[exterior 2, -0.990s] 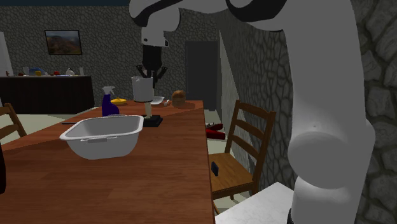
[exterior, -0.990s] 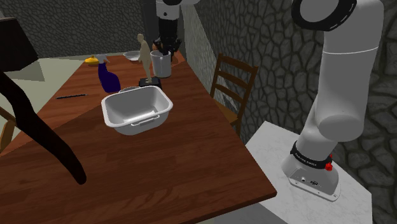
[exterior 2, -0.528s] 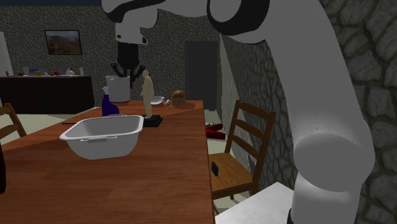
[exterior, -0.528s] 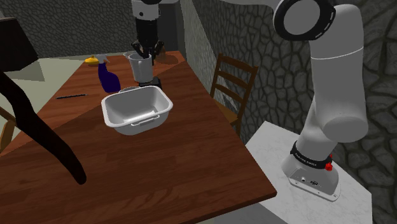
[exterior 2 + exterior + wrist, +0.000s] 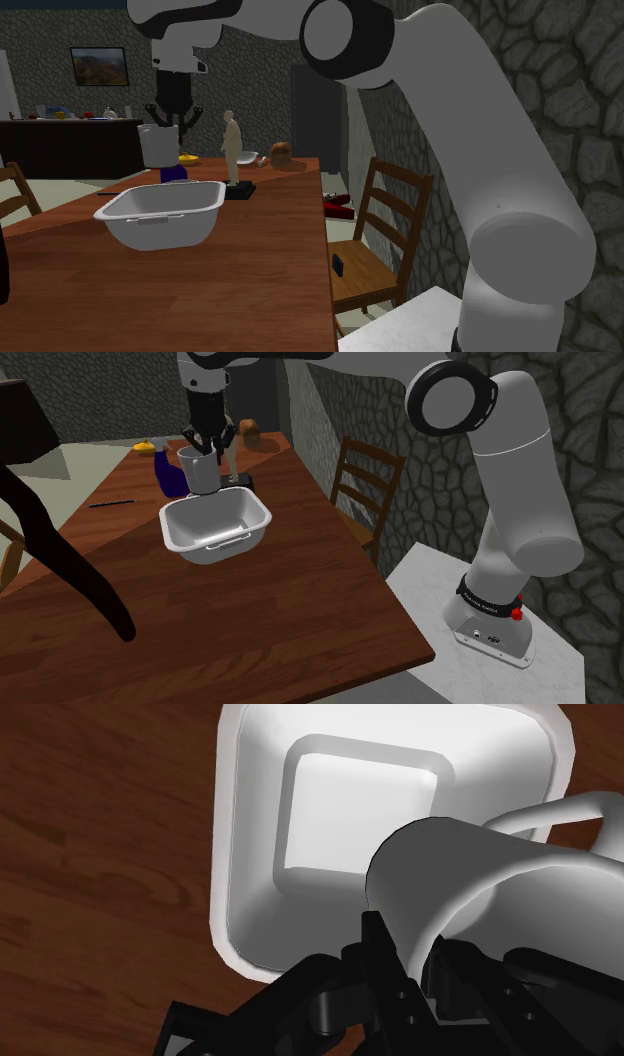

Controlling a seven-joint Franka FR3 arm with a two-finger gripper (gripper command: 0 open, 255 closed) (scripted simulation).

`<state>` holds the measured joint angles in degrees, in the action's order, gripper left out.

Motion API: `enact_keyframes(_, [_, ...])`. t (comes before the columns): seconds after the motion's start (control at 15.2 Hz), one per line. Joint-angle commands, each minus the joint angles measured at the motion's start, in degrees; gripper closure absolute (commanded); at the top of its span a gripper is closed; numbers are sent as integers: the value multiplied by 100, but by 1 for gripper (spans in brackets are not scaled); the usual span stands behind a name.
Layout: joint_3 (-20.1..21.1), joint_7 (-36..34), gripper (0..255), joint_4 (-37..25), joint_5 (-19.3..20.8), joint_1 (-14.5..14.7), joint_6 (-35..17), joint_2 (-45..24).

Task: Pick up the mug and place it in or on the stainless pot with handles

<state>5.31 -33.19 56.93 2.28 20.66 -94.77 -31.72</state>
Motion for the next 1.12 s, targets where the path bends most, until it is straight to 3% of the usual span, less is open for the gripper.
enact_keyframes(0.0, [1, -3, 255, 327, -6, -15, -239, 93])
enact_keyframes(0.79, [0, -6, 255, 1548, -17, -56, -1277, 276])
enact_keyframes(1.06, [-1, -6, 255, 1597, -17, -58, -1325, 277])
